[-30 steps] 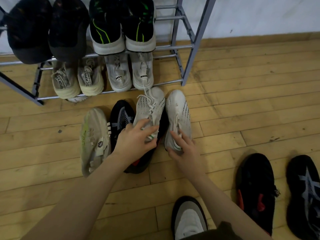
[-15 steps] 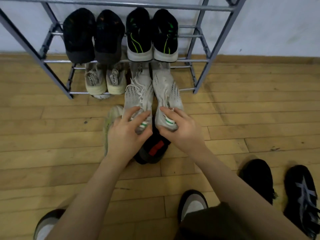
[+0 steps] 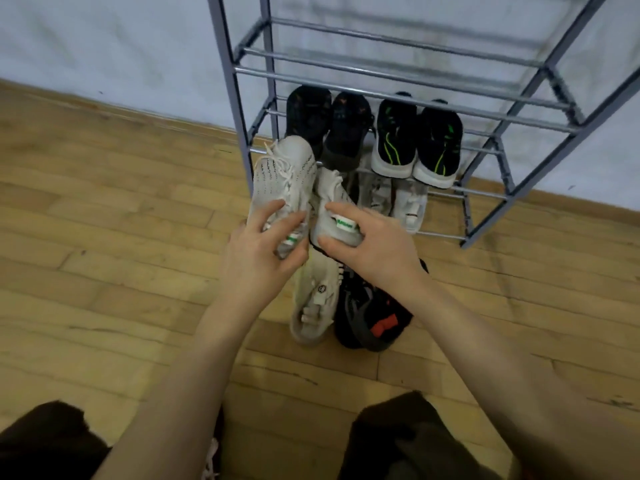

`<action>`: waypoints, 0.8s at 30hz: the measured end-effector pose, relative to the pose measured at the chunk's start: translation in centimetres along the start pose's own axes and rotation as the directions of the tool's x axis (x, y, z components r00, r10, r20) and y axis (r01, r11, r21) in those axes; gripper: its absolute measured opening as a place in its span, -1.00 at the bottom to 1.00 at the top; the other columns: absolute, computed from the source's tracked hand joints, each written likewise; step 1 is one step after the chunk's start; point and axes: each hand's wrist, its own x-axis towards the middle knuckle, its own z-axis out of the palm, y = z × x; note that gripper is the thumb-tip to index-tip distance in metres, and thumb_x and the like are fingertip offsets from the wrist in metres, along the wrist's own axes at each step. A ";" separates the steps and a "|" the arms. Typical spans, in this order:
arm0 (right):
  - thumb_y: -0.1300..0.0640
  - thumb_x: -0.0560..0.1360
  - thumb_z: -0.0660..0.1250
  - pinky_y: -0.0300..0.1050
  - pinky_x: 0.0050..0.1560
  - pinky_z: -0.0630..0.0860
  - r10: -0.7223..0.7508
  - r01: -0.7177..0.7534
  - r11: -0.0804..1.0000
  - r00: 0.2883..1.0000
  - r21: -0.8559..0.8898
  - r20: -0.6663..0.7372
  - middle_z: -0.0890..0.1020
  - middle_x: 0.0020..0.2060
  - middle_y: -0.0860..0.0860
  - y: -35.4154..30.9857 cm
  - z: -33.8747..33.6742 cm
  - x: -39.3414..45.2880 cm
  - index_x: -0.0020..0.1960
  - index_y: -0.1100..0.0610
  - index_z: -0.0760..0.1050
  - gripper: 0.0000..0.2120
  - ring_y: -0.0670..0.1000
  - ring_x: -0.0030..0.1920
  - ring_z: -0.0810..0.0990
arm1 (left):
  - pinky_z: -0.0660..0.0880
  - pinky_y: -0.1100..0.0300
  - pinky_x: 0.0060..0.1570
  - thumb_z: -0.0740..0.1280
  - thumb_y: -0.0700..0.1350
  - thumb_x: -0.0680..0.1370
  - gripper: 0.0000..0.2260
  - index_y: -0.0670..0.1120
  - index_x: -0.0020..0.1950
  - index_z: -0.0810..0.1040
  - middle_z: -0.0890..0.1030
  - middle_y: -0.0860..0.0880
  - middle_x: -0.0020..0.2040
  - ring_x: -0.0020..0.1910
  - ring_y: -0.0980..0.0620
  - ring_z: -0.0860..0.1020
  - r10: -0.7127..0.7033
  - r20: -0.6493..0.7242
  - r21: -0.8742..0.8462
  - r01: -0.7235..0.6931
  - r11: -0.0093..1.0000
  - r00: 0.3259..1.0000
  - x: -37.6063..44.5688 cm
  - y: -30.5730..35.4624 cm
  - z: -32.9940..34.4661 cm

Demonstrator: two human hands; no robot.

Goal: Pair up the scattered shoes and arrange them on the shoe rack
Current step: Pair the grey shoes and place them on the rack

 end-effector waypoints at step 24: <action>-0.19 0.42 0.23 0.08 -0.06 0.55 -0.261 0.192 0.949 0.923 -0.251 -0.283 0.55 0.14 -0.04 -5.3 -6.6 7.7 0.32 -0.11 0.42 -0.51 0.10 0.06 0.57 | 0.53 -0.05 -0.22 0.18 0.14 0.44 -0.62 0.10 0.19 0.56 0.49 0.01 0.25 -0.05 -0.18 0.55 0.145 -0.168 0.029 -0.142 0.989 0.975 13.2 2.8 -6.1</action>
